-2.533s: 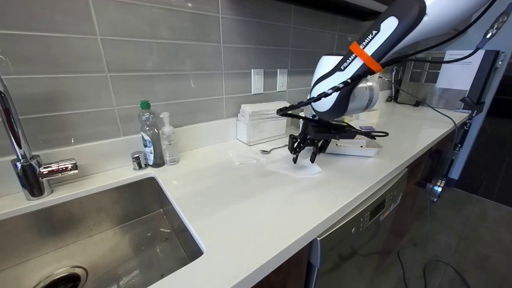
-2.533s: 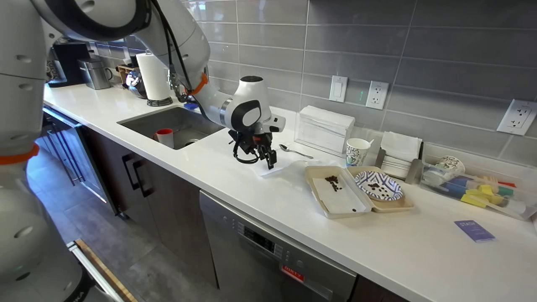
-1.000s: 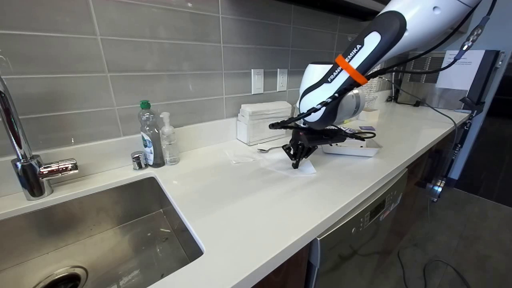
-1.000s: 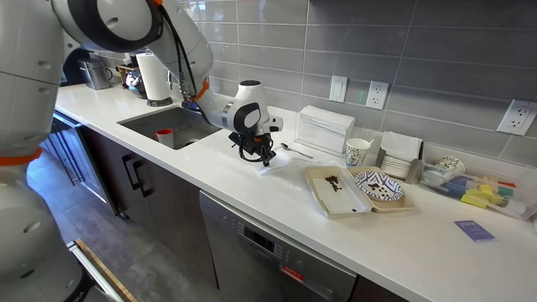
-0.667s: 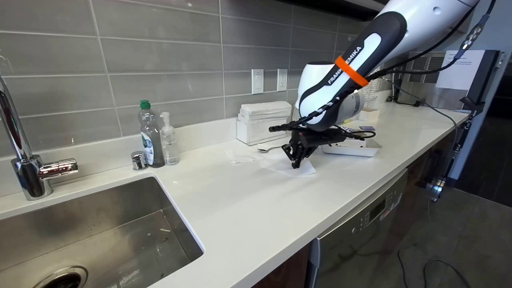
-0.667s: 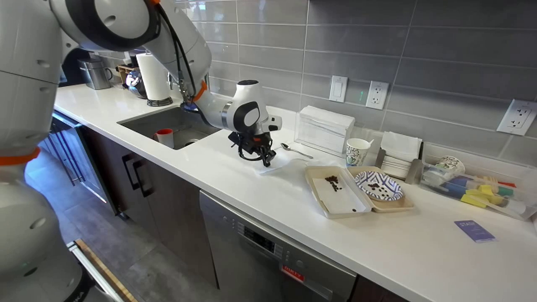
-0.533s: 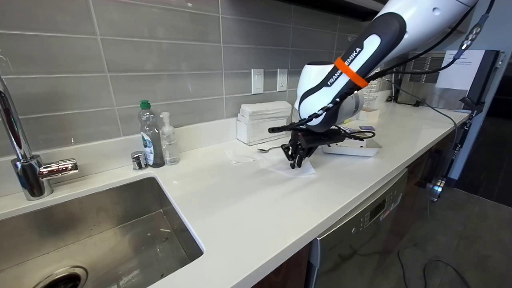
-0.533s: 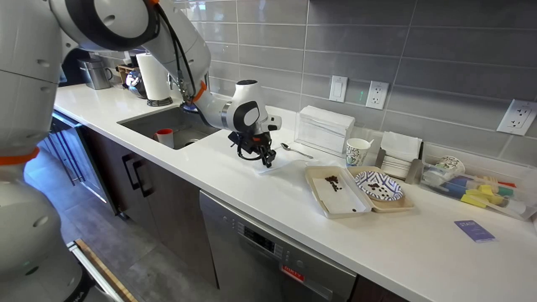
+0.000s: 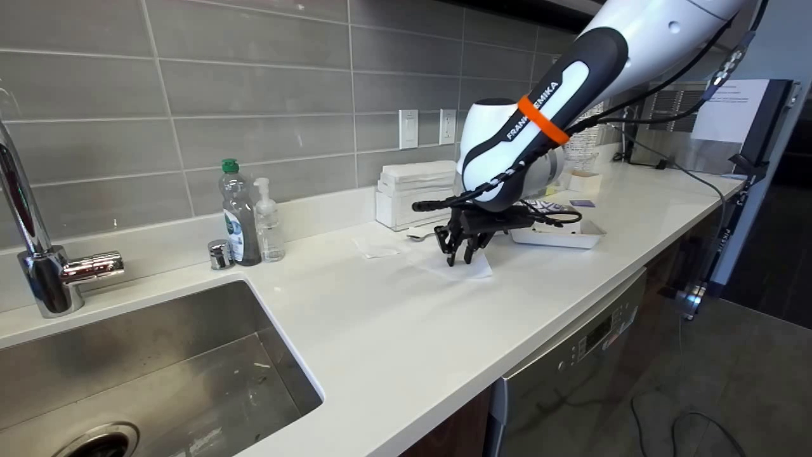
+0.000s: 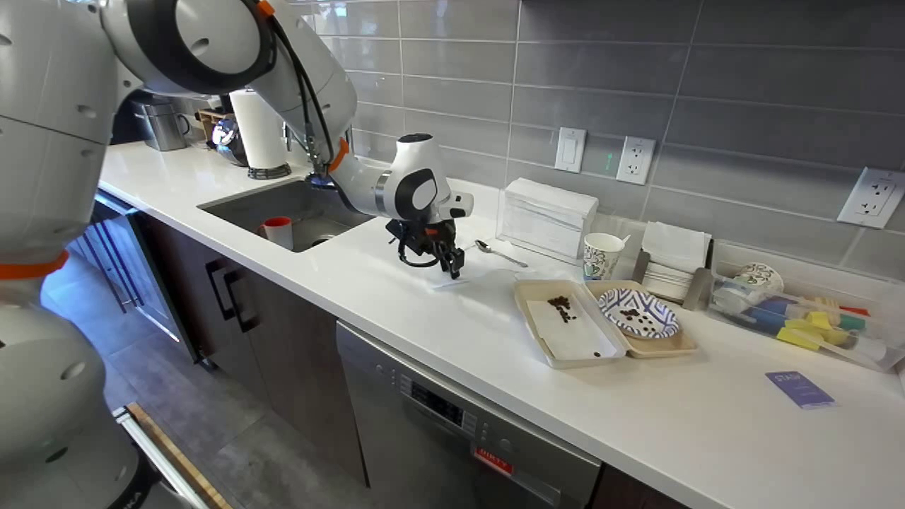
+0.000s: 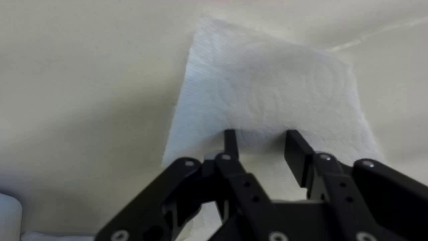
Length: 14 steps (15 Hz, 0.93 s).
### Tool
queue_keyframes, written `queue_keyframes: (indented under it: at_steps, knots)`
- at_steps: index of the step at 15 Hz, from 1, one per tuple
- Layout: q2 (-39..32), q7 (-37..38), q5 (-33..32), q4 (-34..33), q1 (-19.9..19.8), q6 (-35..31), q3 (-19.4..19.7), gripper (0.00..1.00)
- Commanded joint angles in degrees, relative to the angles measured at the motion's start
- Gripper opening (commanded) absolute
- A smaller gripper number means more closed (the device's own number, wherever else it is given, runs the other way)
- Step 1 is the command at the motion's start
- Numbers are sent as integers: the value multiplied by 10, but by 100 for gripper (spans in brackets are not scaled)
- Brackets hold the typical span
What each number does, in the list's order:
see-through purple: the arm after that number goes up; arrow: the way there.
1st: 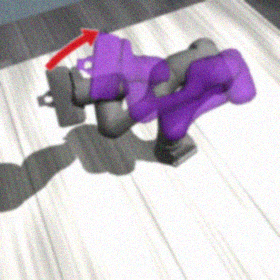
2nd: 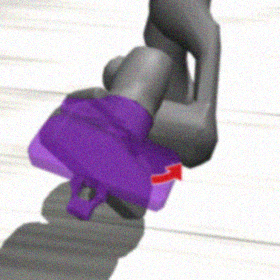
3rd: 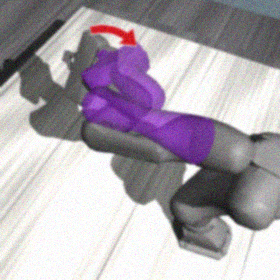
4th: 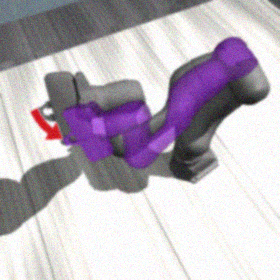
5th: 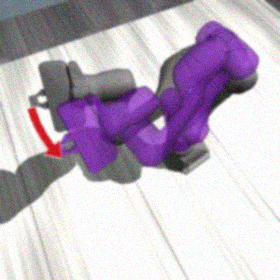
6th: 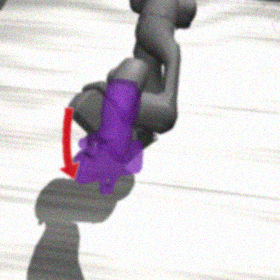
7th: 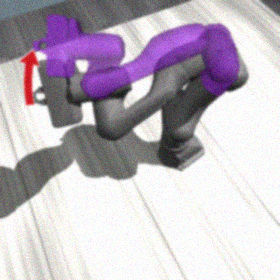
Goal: Slide the napkin to the left
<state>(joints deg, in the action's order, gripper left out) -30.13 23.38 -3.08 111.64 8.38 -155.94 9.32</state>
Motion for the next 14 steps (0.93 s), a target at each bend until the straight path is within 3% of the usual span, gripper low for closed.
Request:
queue_keyframes:
  at_steps: [1,4,5,6,8,10,14]
  knots:
    - [-17,8,12,-20,-2,13,-6,45]
    - [-24,8,10,-21,-1,16,-4,43]
    - [-24,9,9,-20,-1,15,-3,36]
    - [-24,9,8,-19,0,16,-2,16]
    - [-24,10,6,-18,1,16,-1,12]
    - [-23,10,5,-17,2,17,1,0]
    - [-10,-5,11,-7,-4,43,-10,0]
